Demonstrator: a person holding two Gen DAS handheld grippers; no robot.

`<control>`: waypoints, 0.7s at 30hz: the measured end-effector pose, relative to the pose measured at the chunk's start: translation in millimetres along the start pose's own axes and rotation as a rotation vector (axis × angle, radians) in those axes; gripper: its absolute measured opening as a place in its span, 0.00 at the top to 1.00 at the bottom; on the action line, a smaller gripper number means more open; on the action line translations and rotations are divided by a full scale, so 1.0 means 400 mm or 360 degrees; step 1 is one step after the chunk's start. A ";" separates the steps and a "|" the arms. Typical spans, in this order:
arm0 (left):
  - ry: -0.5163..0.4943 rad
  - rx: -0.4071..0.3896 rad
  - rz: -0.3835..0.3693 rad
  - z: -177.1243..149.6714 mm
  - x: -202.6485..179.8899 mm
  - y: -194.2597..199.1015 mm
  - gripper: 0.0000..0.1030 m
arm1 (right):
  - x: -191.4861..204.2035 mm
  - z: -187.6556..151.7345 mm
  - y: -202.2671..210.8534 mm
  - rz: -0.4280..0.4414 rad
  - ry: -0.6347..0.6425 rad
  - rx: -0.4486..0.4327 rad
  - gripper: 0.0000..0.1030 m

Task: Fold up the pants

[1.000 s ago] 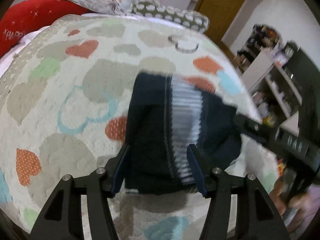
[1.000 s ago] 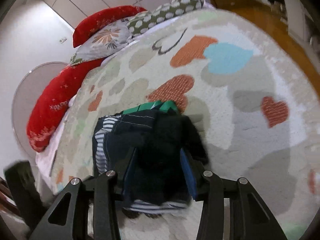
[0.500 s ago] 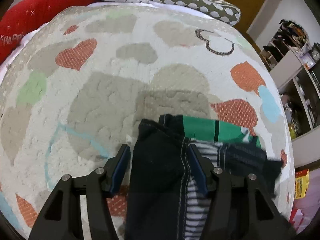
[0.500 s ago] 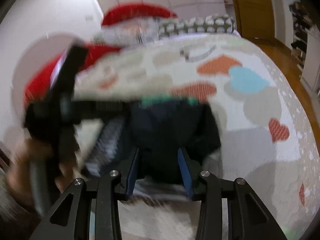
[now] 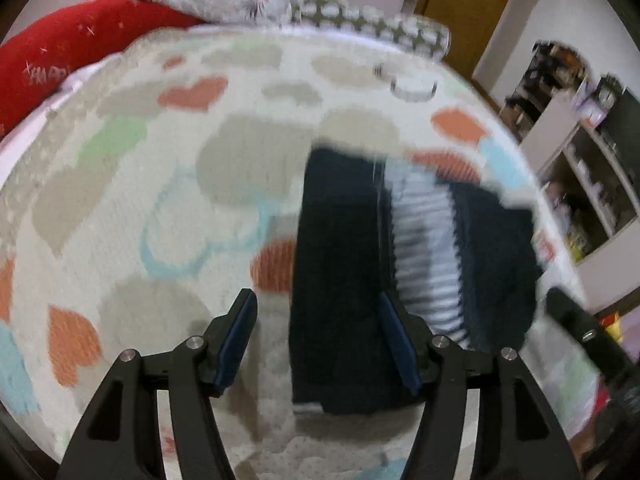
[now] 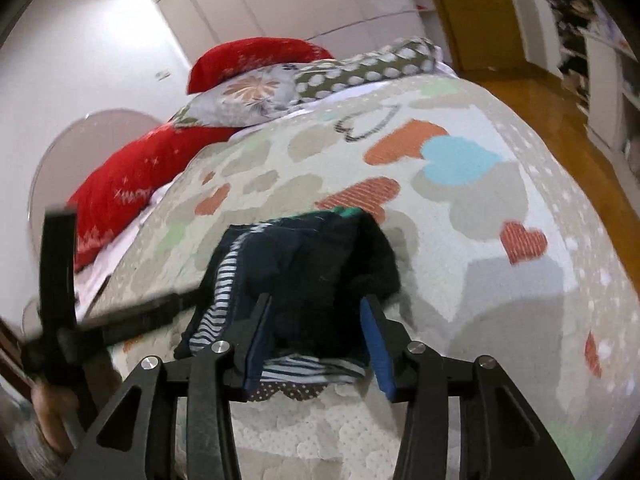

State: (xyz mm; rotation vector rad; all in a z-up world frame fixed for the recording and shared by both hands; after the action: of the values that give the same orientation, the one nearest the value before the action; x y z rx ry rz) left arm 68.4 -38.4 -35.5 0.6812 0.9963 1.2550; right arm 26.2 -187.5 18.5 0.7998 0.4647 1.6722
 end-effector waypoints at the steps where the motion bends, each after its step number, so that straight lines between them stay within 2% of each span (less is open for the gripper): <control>1: -0.0014 -0.0015 0.0020 -0.002 -0.002 -0.006 0.39 | -0.001 -0.006 -0.002 0.0006 -0.0021 0.0010 0.53; 3: -0.0045 -0.0068 0.0049 -0.002 -0.008 0.009 0.39 | 0.005 -0.034 -0.019 0.0005 -0.0032 0.0083 0.53; 6: -0.0037 -0.0115 0.0017 -0.002 -0.014 0.062 0.39 | 0.012 -0.061 -0.031 -0.0062 0.0029 0.0159 0.53; 8: 0.0019 -0.0170 -0.0032 -0.007 -0.009 0.120 0.37 | 0.014 -0.064 -0.017 -0.0052 0.0017 0.0119 0.53; 12: 0.0135 -0.0324 -0.0063 -0.026 0.012 0.226 0.24 | 0.014 -0.081 0.021 -0.0098 0.0008 0.0028 0.48; 14: 0.0168 -0.0418 -0.0037 -0.035 0.024 0.265 0.19 | 0.013 -0.103 0.032 -0.0149 0.0005 0.0021 0.46; 18: 0.0178 -0.0584 0.0049 -0.049 0.031 0.324 0.17 | 0.010 -0.169 0.017 -0.0191 -0.0006 0.0078 0.41; 21: 0.0146 -0.0668 0.0095 -0.055 0.018 0.353 0.15 | 0.024 -0.182 0.020 -0.0261 0.0074 0.0054 0.37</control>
State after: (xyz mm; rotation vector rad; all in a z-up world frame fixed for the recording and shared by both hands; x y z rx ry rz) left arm -14.5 -3.3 75.7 0.3308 0.7551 1.5010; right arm -32.5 -172.3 -23.7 0.7292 0.5774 1.5366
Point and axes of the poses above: each gripper's, at about its wrist camera, not at the fingertips, and y roughly against the way its jaws point, x to its left, z to its top, the point moved 8 cm from there along -y, roughly the way its jaws point, and after that the axes turned 11 degrees about y, right-handed, at the moved point
